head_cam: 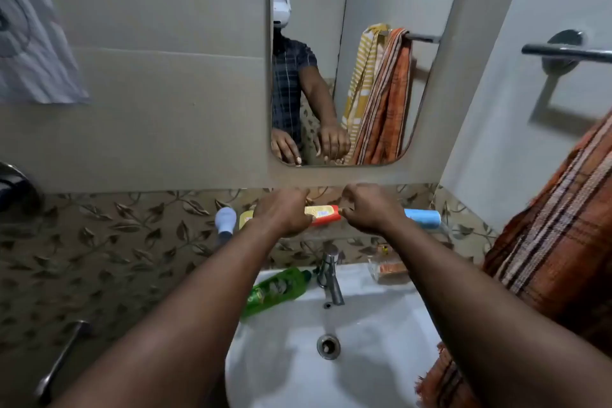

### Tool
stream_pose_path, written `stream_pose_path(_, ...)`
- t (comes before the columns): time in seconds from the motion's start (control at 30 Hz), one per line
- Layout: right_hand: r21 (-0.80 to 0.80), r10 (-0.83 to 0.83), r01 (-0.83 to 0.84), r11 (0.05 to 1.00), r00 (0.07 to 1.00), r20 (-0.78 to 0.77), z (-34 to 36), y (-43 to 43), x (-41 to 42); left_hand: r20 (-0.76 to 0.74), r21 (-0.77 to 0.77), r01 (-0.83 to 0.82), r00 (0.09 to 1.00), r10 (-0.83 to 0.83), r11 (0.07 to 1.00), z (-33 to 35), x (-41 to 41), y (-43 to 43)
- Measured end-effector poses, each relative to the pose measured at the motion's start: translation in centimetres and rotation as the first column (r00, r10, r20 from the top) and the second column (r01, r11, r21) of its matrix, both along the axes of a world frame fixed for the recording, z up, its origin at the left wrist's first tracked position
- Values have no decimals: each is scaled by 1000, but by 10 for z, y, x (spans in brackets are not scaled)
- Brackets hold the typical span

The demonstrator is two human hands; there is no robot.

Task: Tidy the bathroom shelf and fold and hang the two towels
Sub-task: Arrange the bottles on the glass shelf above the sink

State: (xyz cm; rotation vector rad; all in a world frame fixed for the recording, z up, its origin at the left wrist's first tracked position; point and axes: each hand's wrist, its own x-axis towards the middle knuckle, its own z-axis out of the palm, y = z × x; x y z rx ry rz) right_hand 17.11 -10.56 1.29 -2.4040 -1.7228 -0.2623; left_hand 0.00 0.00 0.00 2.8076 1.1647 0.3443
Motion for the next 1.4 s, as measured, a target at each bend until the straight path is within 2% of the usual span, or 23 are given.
stream_pose_path(0.13, -48, 13, -12, 999, 1000, 17, -18, 17, 1, -125, 48, -9, 992, 15, 999, -25, 6, 14)
stream_pose_path(0.33, -59, 141, -140, 988, 990, 3, -33, 51, 8, -250, 58, -58, 966, 71, 997, -47, 23, 26)
stream_pose_path(0.47, -115, 237, -236, 965, 972, -9, -48, 66, 10, -252, 76, -60, 965, 77, 995, -55, 30, 29)
stream_pose_path(0.57, -176, 283, -268, 947, 957, 61, -55, 73, 10, -179, 40, -52, 982, 58, 998, -47, 29, 37)
stream_pose_path(0.67, -149, 264, -252, 956, 962, 65, -59, 80, 12, 29, -158, -69, 997, 74, 985, -32, 25, 50)
stream_pose_path(0.73, -82, 234, -239, 968, 970, -62, -63, 85, 11, 73, -173, -90, 992, 104, 981, -27, 19, 58)
stream_pose_path(0.8, -1, 199, -208, 978, 935, -295, -66, 89, 10, 165, -174, -140, 972, 169, 975, -25, 11, 64)
stream_pose_path(0.87, 64, 200, -195, 979, 839, -507, -70, 92, 8, 400, -329, -156, 870, 287, 931, -27, 3, 68)
stream_pose_path(0.93, 124, 217, -182, 976, 709, -671, -73, 94, 5, 589, -530, -84, 679, 438, 844, -30, -2, 67)
stream_pose_path(1.0, 165, 220, -146, 975, 601, -769, -73, 94, 2, 669, -614, 7, 535, 515, 790, -36, 0, 65)
stream_pose_path(1.07, 185, 225, -129, 974, 550, -804, -74, 95, -1, 699, -637, 44, 455, 552, 770, -40, 5, 62)
stream_pose_path(1.13, 209, 235, -111, 972, 547, -803, -74, 96, -4, 712, -659, 53, 367, 599, 750, -42, 10, 59)
stream_pose_path(1.2, 255, 251, -74, 964, 569, -783, -74, 98, -7, 700, -674, -4, 315, 641, 739, -41, 18, 51)
stream_pose_path(1.27, 288, 250, -36, 957, 608, -754, -73, 100, -11, 678, -681, -72, 314, 665, 728, -37, 26, 39)
stream_pose_path(1.4, 347, 266, -45, 937, 738, -620, -71, 98, -18, 671, -625, -168, 383, 635, 762, -31, 37, 27)
